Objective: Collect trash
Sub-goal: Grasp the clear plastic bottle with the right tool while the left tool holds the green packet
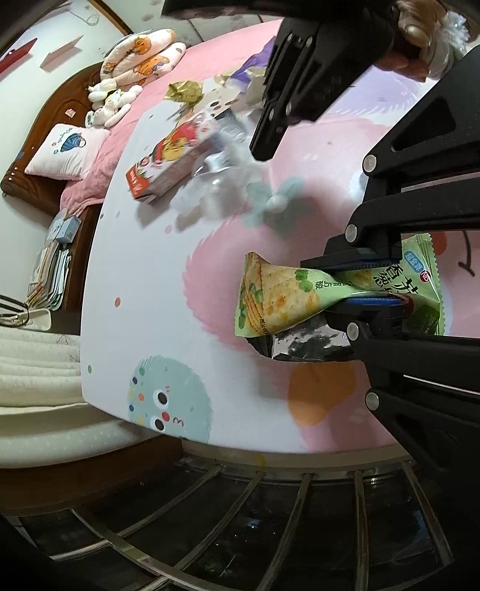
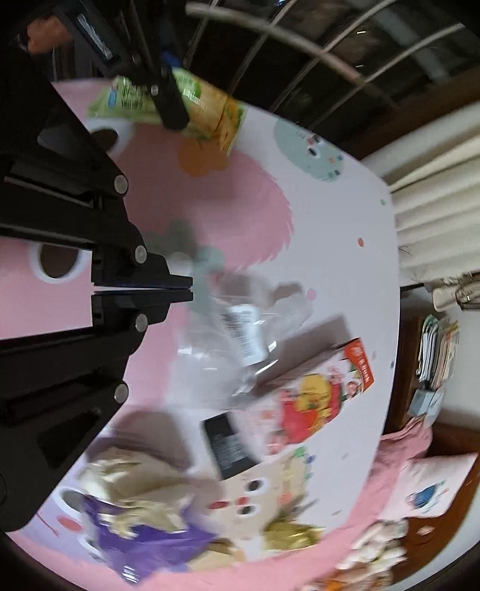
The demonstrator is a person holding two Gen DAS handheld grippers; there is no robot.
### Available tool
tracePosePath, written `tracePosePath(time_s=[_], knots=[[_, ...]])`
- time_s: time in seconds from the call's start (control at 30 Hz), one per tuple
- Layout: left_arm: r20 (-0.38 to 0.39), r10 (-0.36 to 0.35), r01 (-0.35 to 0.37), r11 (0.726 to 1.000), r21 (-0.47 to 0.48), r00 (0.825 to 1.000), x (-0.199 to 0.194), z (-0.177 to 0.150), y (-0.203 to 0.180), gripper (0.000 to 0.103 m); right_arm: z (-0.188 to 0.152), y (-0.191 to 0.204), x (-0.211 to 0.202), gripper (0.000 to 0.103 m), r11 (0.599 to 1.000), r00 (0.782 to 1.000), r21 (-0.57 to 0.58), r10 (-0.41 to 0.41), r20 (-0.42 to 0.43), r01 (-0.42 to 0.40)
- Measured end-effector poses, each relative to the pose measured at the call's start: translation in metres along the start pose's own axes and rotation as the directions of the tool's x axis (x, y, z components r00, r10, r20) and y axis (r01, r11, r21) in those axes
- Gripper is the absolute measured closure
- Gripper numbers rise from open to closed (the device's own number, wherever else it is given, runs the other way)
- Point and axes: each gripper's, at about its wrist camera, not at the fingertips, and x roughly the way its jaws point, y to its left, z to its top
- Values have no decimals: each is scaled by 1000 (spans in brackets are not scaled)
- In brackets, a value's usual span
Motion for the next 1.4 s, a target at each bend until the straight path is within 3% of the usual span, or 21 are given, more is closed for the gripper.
tracePosePath(time_s=[0.17,0.33,0.53,0.67,0.73,0.77,0.8,0.87,1.03,1.1,1.13,1.27,1.37,1.4], knots=[[-2,-7,7,999,38,1000,-9,-20,-22,92,-35,-25,-44,103,991,994,96,83,64,-89],[7,-3,3,998,58,1000,-24,-43,-47,92,-54,-29,-71,103,993,991,64,95,89,-101],[32,-2,0,999,55,999,-36,-49,-59,92,-31,-31,-77,103,991,988,74,101,116,-110],[47,-2,0,999,50,999,-38,-41,-53,92,-2,-18,-73,102,998,988,23,51,144,-54],[50,-5,3,999,40,999,-38,-36,-47,92,13,-2,-65,85,999,990,-50,1,139,6],[51,-6,4,999,35,999,-37,-33,-43,92,19,5,-59,55,996,991,-83,-25,133,37],[52,-6,4,1000,28,999,-36,-30,-39,92,23,13,-53,35,991,991,-119,-50,128,66],[53,-2,1,1000,15,999,-34,-24,-30,92,30,31,-40,35,970,987,-207,-103,122,127],[59,17,-14,999,-37,998,-27,-8,-2,92,33,72,5,35,859,954,-417,-276,116,299],[61,25,-21,998,-65,998,-23,0,12,92,31,85,28,35,785,926,-500,-359,115,366],[62,27,-23,997,-74,998,-21,3,16,92,28,92,41,35,729,904,-551,-411,121,405],[63,36,-29,994,-102,997,-15,12,35,92,19,100,82,36,576,833,-662,-537,135,479],[59,33,-26,993,-115,998,-8,17,44,92,19,101,97,43,502,794,-701,-589,151,506],[57,32,-25,993,-118,998,-6,19,46,92,19,100,100,51,490,786,-709,-600,149,508]])
